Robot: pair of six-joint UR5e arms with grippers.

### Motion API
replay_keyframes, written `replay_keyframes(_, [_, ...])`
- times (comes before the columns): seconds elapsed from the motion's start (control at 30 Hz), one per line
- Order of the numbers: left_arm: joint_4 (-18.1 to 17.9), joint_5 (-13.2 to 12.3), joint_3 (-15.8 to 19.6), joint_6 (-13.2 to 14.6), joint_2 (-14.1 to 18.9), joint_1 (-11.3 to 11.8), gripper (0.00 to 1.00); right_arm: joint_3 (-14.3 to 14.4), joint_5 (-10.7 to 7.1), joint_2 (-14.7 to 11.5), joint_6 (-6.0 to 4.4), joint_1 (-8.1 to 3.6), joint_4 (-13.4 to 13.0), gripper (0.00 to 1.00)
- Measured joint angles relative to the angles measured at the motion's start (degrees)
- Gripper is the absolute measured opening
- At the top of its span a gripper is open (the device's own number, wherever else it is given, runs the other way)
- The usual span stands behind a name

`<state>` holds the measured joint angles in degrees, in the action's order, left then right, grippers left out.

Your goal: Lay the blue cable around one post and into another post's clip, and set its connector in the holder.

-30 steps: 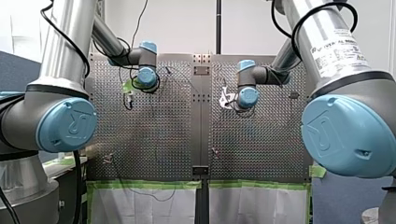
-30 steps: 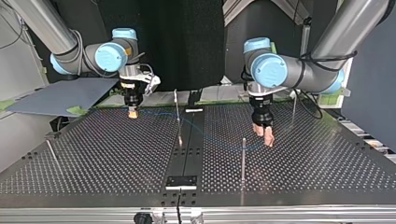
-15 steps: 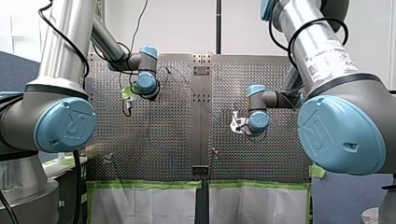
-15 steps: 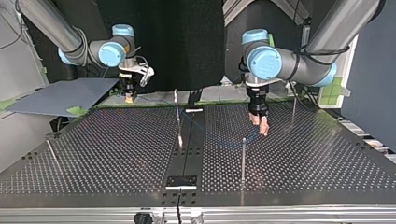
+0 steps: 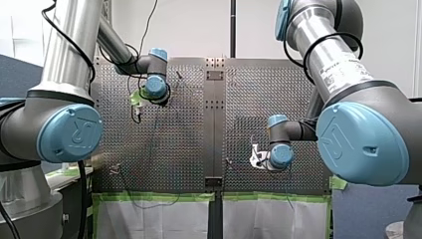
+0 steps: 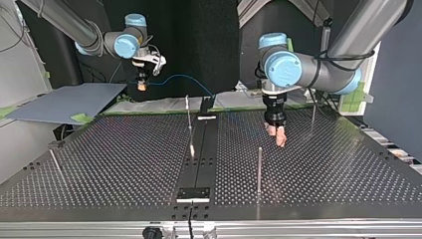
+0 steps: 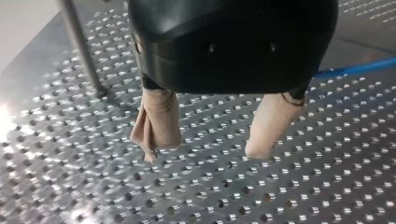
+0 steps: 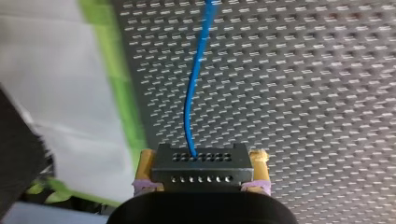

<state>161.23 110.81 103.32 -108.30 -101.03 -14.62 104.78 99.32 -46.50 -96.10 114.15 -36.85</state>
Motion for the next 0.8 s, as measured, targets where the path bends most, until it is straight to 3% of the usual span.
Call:
replay_keyframes(0.2, [2.89,2.37,-2.92,-2.34,0.91,-0.59,1.00,2.95,-0.08,3.07,0.08,-0.29,-3.06,0.00])
replay_keyframes(0.47, [6.23,6.13,-4.97,-2.85,3.88,-0.68,1.00,3.37,0.13,6.73,0.32,-0.43,-7.39,0.00])
replay_keyframes(0.8, [9.96,8.53,-3.66,-2.19,8.81,-0.89,1.00,3.38,0.20,2.87,0.21,-0.04,-12.71,0.00])
